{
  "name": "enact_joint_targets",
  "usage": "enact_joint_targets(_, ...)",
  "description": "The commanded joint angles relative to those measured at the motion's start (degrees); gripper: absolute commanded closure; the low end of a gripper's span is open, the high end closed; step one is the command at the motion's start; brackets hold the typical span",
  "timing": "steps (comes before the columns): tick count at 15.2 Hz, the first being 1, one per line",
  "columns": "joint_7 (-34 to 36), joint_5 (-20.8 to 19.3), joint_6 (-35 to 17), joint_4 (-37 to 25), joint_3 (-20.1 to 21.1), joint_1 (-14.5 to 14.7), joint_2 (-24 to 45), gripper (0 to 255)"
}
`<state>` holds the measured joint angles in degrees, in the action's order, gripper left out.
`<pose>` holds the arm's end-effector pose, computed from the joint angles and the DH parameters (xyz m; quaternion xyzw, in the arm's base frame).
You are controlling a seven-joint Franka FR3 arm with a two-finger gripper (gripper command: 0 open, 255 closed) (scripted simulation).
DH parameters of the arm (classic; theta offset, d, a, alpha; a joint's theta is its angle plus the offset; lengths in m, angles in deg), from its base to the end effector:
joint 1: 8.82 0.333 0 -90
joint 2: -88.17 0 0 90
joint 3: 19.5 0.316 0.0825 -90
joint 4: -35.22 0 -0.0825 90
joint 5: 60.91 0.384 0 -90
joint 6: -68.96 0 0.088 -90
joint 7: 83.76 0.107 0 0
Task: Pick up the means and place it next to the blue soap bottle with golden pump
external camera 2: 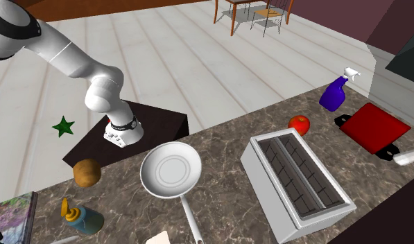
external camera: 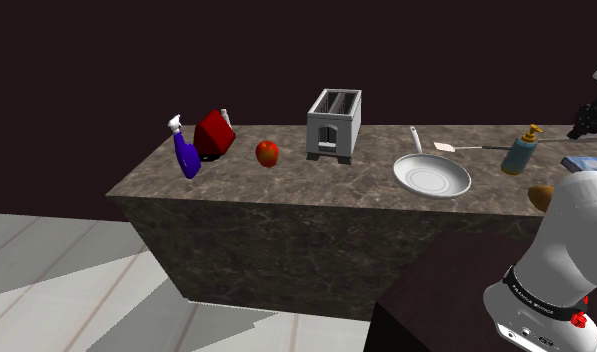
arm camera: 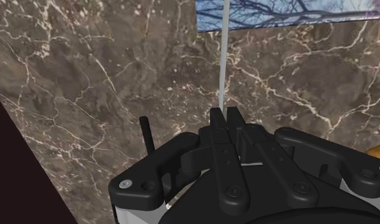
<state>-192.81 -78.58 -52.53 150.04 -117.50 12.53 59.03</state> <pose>0.0668 -0.5740 0.4064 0.9343 0.3345 0.1151 0.0449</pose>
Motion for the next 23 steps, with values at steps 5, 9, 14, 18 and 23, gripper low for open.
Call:
enact_joint_targets(5, 0.64, -2.15, -3.84, 1.99, -4.11, 3.1, -1.59, 255)
enact_joint_targets(9, 1.14, -3.71, -6.27, 3.13, -6.81, 5.09, -2.76, 255)
enact_joint_targets(14, 1.85, -5.8, -9.2, 4.25, -10.31, 7.68, -4.38, 255)
enact_joint_targets(18, 2.19, -6.75, -10.42, 4.64, -11.83, 8.8, -5.13, 255)
enact_joint_targets(23, 2.2, -6.76, -10.42, 4.63, -11.82, 8.8, -5.13, 255)
